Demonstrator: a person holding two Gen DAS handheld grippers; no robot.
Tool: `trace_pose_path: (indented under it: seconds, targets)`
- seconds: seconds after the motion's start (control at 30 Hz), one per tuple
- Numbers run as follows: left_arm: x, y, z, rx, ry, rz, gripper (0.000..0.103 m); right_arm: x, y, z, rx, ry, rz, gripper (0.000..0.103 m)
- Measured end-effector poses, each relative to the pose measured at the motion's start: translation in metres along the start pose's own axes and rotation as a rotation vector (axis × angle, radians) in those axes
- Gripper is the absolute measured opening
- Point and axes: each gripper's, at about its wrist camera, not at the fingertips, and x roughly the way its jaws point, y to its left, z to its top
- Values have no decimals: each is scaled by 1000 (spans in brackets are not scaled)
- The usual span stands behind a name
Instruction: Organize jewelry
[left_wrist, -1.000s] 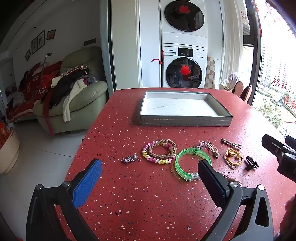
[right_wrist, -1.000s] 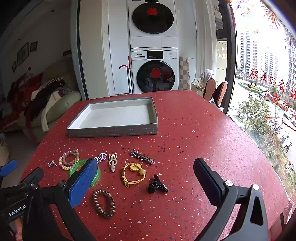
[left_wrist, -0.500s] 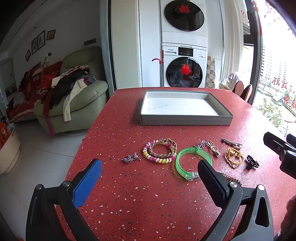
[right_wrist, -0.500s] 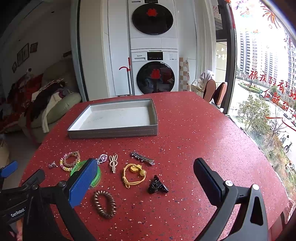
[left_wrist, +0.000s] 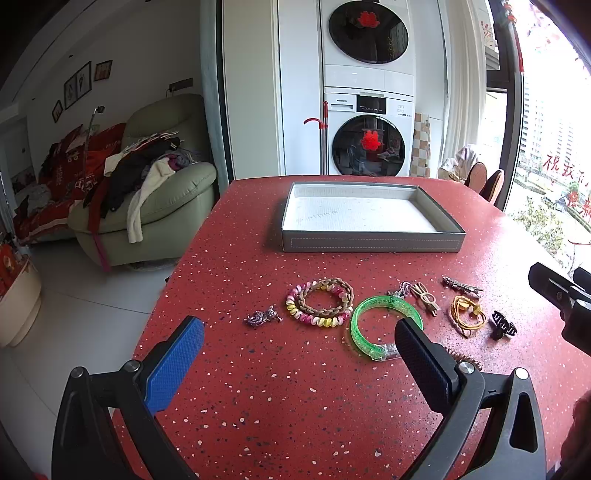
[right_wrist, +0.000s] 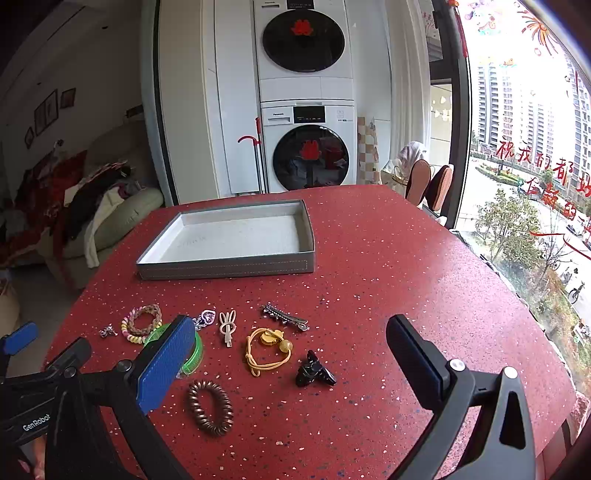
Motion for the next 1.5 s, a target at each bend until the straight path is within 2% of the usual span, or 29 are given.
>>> trace_pose_path:
  seconds: [1.5]
  targets:
    - [-1,-3,-2,2,6,-2,103,-3,0,0,9,-10,5,103]
